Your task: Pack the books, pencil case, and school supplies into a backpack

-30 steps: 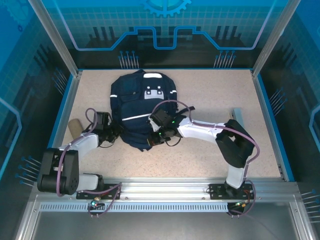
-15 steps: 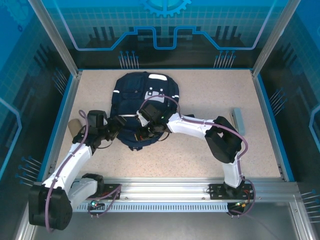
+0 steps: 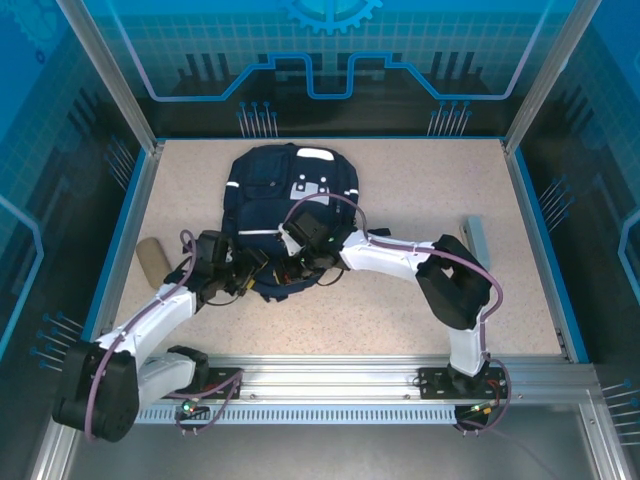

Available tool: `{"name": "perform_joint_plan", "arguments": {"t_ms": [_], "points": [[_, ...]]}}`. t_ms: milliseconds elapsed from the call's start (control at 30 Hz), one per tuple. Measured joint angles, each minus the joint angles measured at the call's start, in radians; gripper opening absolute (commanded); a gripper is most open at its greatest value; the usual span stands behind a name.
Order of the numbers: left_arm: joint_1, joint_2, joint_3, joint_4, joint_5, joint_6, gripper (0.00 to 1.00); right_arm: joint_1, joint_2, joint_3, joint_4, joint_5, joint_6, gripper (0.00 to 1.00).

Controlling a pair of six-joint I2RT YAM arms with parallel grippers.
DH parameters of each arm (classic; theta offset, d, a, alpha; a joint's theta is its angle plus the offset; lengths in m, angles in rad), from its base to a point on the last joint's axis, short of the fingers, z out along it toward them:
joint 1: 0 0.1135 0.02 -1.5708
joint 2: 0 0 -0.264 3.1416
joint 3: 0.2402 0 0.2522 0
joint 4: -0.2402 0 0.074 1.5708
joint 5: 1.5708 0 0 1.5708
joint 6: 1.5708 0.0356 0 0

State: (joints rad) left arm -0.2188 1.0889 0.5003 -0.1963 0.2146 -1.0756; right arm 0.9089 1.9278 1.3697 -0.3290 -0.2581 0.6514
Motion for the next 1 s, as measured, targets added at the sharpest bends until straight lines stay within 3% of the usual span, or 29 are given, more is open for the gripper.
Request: {"name": "perform_joint_plan", "arguments": {"t_ms": [167,367,567,1000], "points": [[-0.001,0.041,0.000,0.032,0.000,0.000,0.48,0.004,-0.006,-0.016,-0.002,0.024,-0.004,0.00],[-0.005,0.089,0.000,0.056,-0.011,0.003,0.23,0.024,-0.040,-0.046,-0.027,0.110,-0.020,0.00],[-0.010,0.094,0.000,0.045,-0.042,0.033,0.03,0.019,-0.090,-0.085,-0.118,0.284,-0.027,0.00],[-0.017,-0.031,0.000,-0.079,-0.132,0.135,0.00,-0.216,-0.100,-0.106,-0.243,0.431,-0.079,0.00]]}}
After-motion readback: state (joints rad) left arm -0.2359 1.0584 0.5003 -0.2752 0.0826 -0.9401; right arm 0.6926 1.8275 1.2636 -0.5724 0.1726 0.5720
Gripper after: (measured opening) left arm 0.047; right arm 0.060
